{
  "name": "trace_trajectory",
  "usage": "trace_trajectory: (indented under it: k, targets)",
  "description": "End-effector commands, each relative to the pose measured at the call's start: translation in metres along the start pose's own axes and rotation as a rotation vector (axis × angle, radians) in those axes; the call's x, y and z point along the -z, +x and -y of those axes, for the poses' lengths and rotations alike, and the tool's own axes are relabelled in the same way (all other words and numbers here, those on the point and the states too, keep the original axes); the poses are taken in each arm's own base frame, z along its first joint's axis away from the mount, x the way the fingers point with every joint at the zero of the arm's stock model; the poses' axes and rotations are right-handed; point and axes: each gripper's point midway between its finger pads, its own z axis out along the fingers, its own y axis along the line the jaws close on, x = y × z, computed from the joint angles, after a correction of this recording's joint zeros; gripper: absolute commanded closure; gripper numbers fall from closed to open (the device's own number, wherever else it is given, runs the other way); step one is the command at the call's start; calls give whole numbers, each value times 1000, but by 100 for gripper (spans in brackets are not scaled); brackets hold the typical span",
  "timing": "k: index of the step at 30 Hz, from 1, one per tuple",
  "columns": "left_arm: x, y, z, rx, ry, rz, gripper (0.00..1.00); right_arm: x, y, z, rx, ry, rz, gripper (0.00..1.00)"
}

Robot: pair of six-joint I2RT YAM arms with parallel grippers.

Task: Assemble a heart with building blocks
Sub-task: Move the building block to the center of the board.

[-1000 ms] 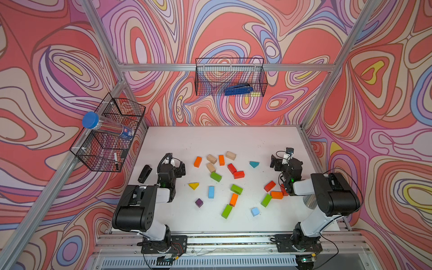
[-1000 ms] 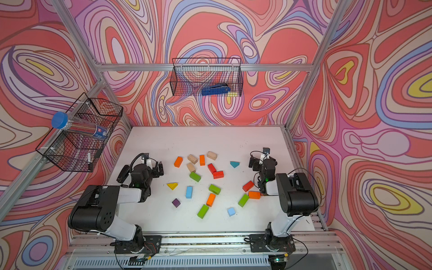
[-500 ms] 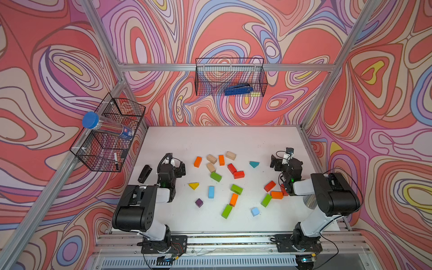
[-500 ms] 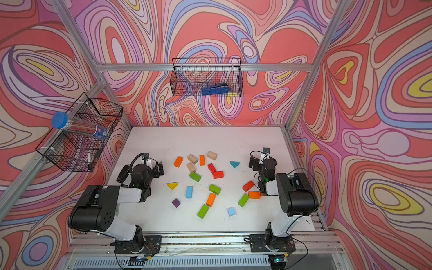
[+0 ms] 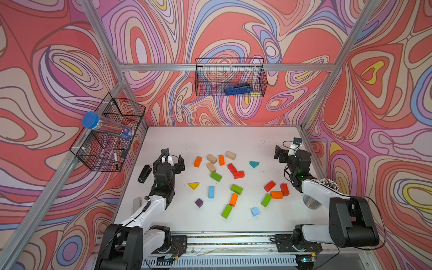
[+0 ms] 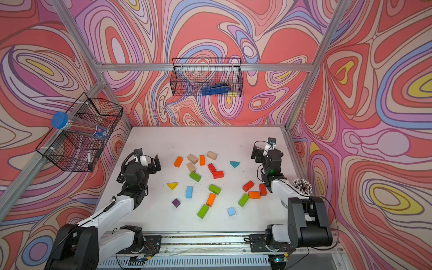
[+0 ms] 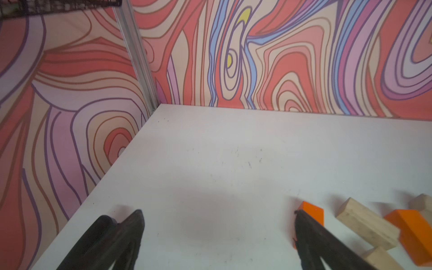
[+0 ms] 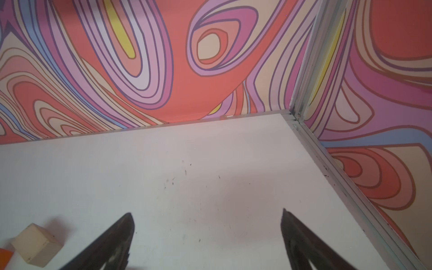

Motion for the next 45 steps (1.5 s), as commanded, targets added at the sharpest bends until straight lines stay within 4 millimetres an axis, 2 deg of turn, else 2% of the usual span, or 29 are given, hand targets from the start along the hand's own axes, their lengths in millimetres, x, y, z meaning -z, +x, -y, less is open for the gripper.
trace_trajectory:
  k: [1, 4, 7, 10, 15, 19, 23, 27, 31, 35, 37, 45]
  targets:
    - [12, 0, 9, 46, 8, -118, 0, 8, 20, 1, -69, 17, -212, 2]
    - [19, -17, 21, 116, 53, -173, 0, 14, 10, -9, -122, -26, -227, 2]
    - [24, -30, 27, 148, 63, -264, 0, 16, 8, -7, -201, 1, -264, 2]
    - [32, -43, 43, 152, 145, -336, 0, 13, 20, -6, -264, 41, -372, 2]
    - [45, -59, 56, 134, 226, -408, 0, 4, 45, -27, -221, -59, -584, 5]
    - [52, -58, 76, 65, 351, -466, 0, 4, 48, -25, -260, -45, -562, 4]
    - [49, -55, 90, 56, 416, -529, 0, 4, 58, -25, -242, 39, -632, 3]
    - [44, -53, 94, 30, 441, -507, 0, 6, 77, -51, -200, 35, -730, 5]
    - [47, -45, 95, 10, 459, -522, 0, 2, 102, -77, -126, 60, -822, 8]
    - [50, -39, 93, -5, 457, -545, 0, -7, 120, -90, -114, 91, -869, 13]
    - [50, -40, 93, -2, 456, -539, 0, -13, 137, -98, -115, 91, -908, 15]
    - [50, -37, 95, 5, 468, -553, 0, -27, 165, -113, -98, 100, -968, 16]
